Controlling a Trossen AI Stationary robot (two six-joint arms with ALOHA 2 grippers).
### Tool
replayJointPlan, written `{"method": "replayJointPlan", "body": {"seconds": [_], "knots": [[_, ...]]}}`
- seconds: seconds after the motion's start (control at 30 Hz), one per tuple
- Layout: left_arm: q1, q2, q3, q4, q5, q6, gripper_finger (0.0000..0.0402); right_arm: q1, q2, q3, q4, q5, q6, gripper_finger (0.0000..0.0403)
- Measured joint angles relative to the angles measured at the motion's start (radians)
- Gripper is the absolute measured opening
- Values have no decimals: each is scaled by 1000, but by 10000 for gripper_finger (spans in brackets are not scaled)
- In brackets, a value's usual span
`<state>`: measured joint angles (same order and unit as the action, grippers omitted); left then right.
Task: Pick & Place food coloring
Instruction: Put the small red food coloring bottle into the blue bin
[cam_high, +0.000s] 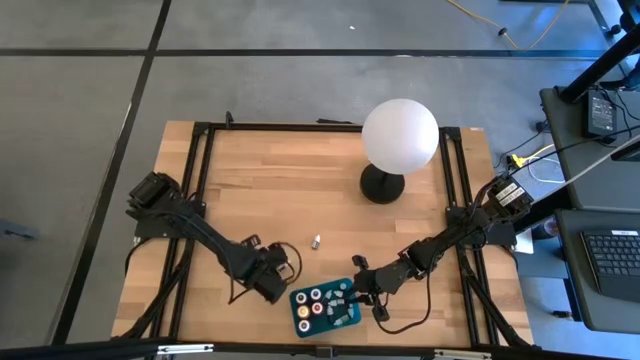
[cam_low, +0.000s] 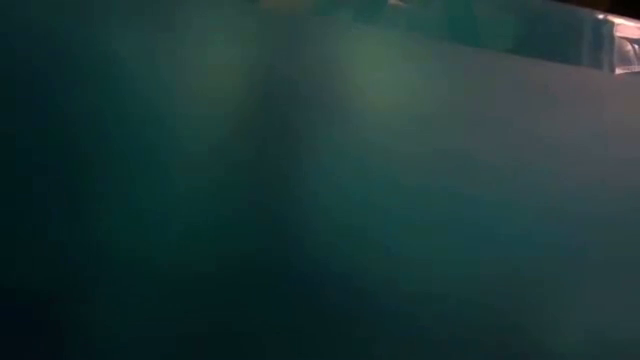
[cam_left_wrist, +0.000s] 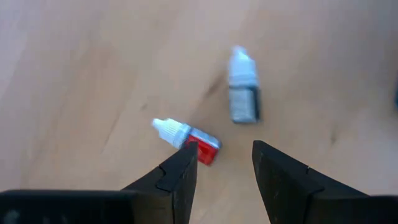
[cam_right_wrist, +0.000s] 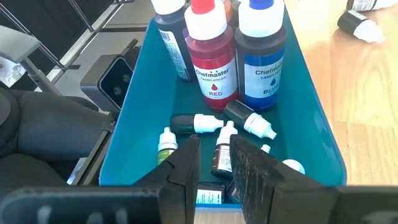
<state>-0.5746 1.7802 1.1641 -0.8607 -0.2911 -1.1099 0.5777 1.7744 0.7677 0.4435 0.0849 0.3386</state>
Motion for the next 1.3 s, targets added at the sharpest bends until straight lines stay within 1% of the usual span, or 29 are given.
{"method": "replayJointPlan", "body": {"seconds": [0.2,0.27,0.37,0.5,0.63,0.73,0.9,0.93,1.03,1.2,1.3], "knots": [[40,-1,-17,-23,6,-282,145,0,0,0,0,0,0,93],[49,-1,-37,-26,38,-358,143,0,0,0,0,0,1,93],[54,0,-67,-26,47,-432,141,1,0,0,0,1,0,93],[54,1,-83,-16,27,-465,141,1,0,-1,0,1,0,93],[54,2,-84,26,50,-440,141,1,0,-1,0,1,0,93],[54,2,-84,22,59,-436,139,1,0,-1,0,1,-1,93],[54,2,-130,33,73,-426,138,1,0,-1,0,0,0,93],[54,2,-141,42,72,-405,138,1,0,-1,0,1,0,93],[54,-1,-156,58,65,-301,138,1,0,-1,0,1,0,93],[54,-1,-157,58,44,-39,139,2,1,-1,0,0,-2,93],[54,-1,-157,58,42,37,138,2,1,-1,0,1,0,93]]}}
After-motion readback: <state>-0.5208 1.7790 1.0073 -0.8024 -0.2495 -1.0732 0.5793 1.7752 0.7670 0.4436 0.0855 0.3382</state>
